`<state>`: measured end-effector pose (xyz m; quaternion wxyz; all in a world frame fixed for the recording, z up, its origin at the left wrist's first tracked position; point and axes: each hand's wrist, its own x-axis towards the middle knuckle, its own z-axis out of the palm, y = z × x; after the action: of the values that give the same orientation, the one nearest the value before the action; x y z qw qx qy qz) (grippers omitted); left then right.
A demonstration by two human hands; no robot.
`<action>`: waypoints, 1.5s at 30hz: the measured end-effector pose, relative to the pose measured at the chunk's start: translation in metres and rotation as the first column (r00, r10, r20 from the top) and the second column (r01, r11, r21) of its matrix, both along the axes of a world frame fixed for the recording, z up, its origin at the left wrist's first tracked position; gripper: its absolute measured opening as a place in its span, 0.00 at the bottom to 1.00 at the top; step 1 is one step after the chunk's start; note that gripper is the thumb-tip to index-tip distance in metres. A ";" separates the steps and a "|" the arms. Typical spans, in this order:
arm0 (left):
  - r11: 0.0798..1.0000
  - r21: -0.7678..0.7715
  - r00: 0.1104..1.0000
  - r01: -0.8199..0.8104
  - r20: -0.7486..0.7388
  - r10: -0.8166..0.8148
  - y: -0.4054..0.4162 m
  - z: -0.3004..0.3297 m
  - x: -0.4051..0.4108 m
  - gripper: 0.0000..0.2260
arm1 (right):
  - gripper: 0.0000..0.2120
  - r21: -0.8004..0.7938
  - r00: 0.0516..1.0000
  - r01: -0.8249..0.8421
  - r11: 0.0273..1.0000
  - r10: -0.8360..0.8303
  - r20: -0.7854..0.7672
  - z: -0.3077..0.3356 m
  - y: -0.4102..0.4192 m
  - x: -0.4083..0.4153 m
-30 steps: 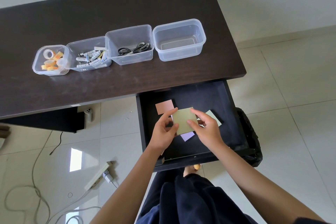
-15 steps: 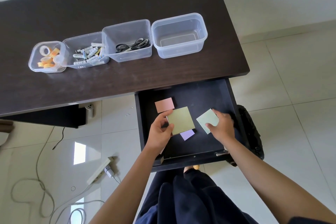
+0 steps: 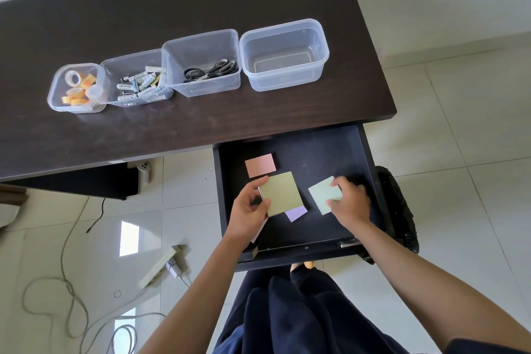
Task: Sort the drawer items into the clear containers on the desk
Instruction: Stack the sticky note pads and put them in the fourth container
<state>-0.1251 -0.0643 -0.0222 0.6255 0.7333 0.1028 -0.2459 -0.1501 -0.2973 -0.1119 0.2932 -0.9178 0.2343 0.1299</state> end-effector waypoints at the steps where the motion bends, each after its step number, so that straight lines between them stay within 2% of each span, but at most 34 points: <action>1: 1.000 0.003 1.000 0.001 -0.003 -0.001 0.000 0.000 -0.001 0.19 | 0.16 0.047 1.000 0.020 0.999 -0.021 0.023 0.005 0.000 0.000; 8: 1.000 0.003 1.000 0.008 -0.009 -0.007 -0.002 -0.001 -0.005 0.19 | 0.14 0.344 0.972 0.116 0.932 -0.178 0.155 0.064 -0.003 -0.001; 13: 0.999 -0.024 1.000 0.024 0.020 -0.023 -0.006 0.006 -0.007 0.19 | 0.14 0.495 0.928 0.081 0.865 -0.247 0.280 0.111 0.001 -0.001; 17: 0.998 -0.064 0.999 0.029 0.044 -0.026 -0.009 0.013 -0.006 0.19 | 0.15 0.595 0.932 0.038 0.803 -0.243 0.269 0.127 0.015 0.002; 22: 0.992 -0.127 0.999 0.017 0.054 -0.010 -0.010 0.021 -0.005 0.20 | 0.17 0.585 0.960 -0.031 0.810 -0.138 0.242 0.122 0.030 0.005; 28: 0.975 -0.223 0.999 -0.007 0.051 0.019 -0.004 0.029 -0.006 0.20 | 0.20 0.461 0.961 -0.151 0.875 0.020 0.277 0.115 0.032 0.008; 34: 0.979 -0.201 0.996 0.048 0.084 -0.031 0.000 0.030 -0.002 0.20 | 0.23 0.553 0.968 -0.172 0.815 0.038 0.247 0.113 0.035 0.009; 45: 0.978 -0.204 0.998 0.043 0.052 -0.033 0.000 0.030 0.002 0.25 | 0.25 0.576 0.976 -0.167 0.800 0.051 0.213 0.111 0.041 0.006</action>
<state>-0.1227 -0.0648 0.0082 0.6952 0.6725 0.0478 -0.2493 -0.1440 -0.2558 -0.0010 0.5765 -0.8011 0.1004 0.1262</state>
